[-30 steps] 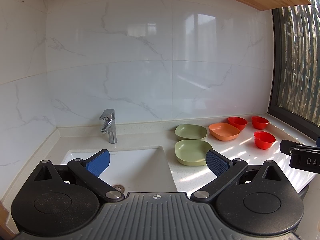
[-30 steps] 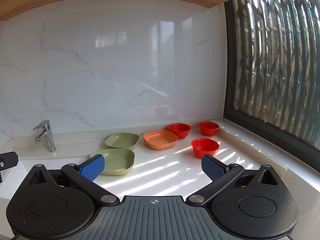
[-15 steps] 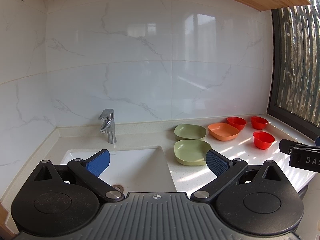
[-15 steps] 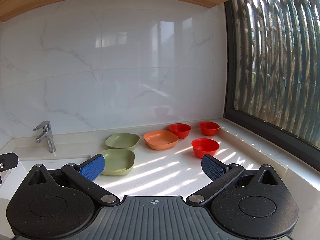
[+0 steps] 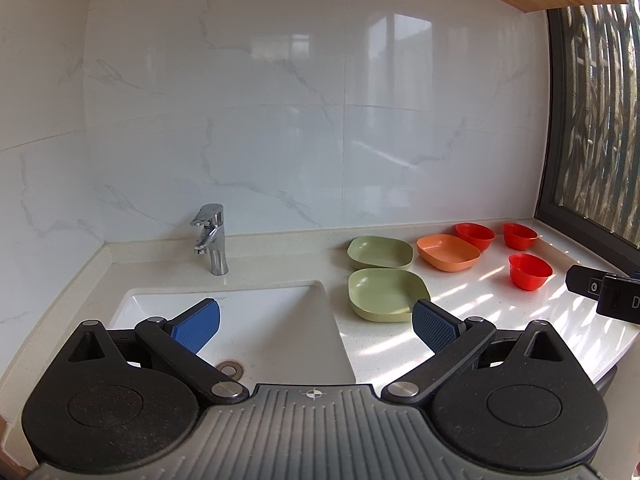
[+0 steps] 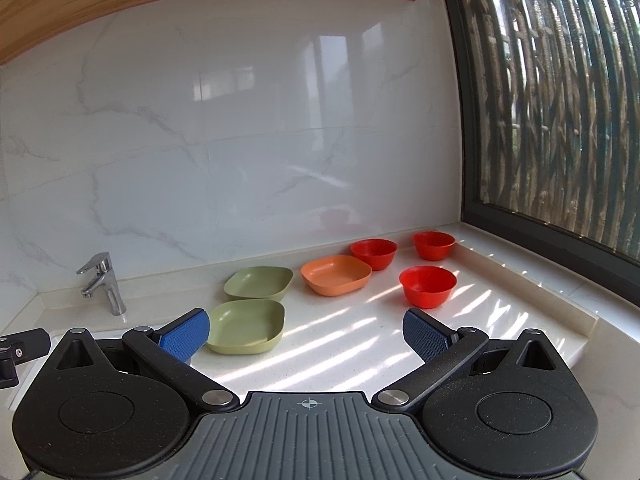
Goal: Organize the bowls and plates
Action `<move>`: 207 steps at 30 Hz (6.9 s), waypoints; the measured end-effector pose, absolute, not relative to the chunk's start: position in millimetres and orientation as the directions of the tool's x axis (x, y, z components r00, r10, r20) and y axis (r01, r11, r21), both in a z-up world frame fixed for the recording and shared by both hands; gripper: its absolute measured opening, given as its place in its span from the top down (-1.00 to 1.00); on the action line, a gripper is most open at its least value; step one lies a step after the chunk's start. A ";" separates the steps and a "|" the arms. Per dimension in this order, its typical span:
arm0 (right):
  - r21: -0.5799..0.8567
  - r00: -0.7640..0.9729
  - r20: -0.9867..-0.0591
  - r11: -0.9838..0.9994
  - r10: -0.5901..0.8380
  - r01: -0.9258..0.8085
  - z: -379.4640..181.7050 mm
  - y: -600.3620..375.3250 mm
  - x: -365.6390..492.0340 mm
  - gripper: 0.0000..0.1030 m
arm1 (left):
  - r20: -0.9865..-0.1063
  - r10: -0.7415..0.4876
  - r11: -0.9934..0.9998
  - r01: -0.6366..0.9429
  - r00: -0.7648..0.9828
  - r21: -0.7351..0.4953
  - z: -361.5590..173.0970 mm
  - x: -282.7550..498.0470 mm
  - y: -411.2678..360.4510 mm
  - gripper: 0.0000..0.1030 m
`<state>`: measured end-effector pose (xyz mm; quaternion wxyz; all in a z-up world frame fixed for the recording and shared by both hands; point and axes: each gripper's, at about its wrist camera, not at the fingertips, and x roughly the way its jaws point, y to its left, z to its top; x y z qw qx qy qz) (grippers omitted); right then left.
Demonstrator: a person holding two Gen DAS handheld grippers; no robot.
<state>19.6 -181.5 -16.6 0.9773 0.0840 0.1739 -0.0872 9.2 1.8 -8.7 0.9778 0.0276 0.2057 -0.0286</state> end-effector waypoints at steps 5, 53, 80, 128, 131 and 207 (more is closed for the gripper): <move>0.105 0.925 -0.344 0.972 -0.161 0.209 -17.5 -188.5 27.0 -0.99 | -0.411 -0.030 0.996 0.061 0.911 0.063 -12.6 21.9 -5.0 -1.00; 0.075 0.894 -0.340 0.956 0.291 -0.283 -47.7 -371.9 300.8 -0.99 | -0.412 0.200 0.980 -0.189 0.889 0.066 -24.5 214.2 -110.0 -0.96; 0.123 0.795 -0.564 0.975 0.224 -0.187 -126.7 -308.0 353.2 -0.35 | -0.586 -0.077 0.996 0.095 0.806 0.000 -120.2 304.9 -64.9 -0.41; 0.080 0.791 -0.580 0.980 0.193 -0.180 -64.9 -326.2 361.6 0.25 | -0.537 -0.158 0.985 0.169 0.829 -0.029 -59.9 311.2 -79.8 -0.03; 0.074 0.784 -0.587 0.978 0.202 -0.196 -67.5 -332.3 362.7 0.25 | -0.537 -0.118 0.990 0.142 0.835 0.004 -62.3 308.4 -84.0 -0.03; 0.182 0.442 -0.813 0.886 0.379 -0.426 -157.7 -326.2 300.0 0.80 | -0.764 -0.318 0.945 0.252 0.562 -0.208 -169.9 222.5 -116.7 0.49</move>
